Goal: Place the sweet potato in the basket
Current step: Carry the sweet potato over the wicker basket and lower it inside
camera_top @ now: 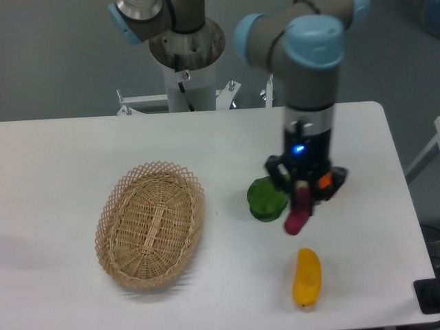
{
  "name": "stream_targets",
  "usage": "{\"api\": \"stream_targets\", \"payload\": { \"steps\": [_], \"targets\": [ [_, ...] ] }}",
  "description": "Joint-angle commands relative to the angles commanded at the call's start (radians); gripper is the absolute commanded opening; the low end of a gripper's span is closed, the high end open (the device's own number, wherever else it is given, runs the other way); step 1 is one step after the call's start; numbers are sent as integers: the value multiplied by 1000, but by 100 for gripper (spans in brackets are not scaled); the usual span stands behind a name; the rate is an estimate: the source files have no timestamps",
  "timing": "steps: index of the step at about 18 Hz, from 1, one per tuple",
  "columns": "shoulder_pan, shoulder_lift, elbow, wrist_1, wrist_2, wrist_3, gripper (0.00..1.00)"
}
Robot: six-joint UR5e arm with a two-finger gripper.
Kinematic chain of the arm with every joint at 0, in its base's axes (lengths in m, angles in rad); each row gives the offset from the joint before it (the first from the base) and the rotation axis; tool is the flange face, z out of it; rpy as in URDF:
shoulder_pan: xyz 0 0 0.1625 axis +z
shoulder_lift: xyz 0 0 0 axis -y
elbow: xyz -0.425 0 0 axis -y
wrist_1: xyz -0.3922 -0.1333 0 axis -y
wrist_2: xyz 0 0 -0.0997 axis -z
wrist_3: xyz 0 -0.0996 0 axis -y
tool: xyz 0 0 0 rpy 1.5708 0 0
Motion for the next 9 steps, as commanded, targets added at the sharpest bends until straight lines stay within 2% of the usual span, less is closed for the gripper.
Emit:
{"api": "stream_targets", "payload": {
  "steps": [3,6,9],
  "targets": [
    [-78,-21,-72,20,0,-65,34],
    [-140,-31,-120,20,-2,-68,34],
    [-221,-72,-137,22,0,-65,34]
  ]
}}
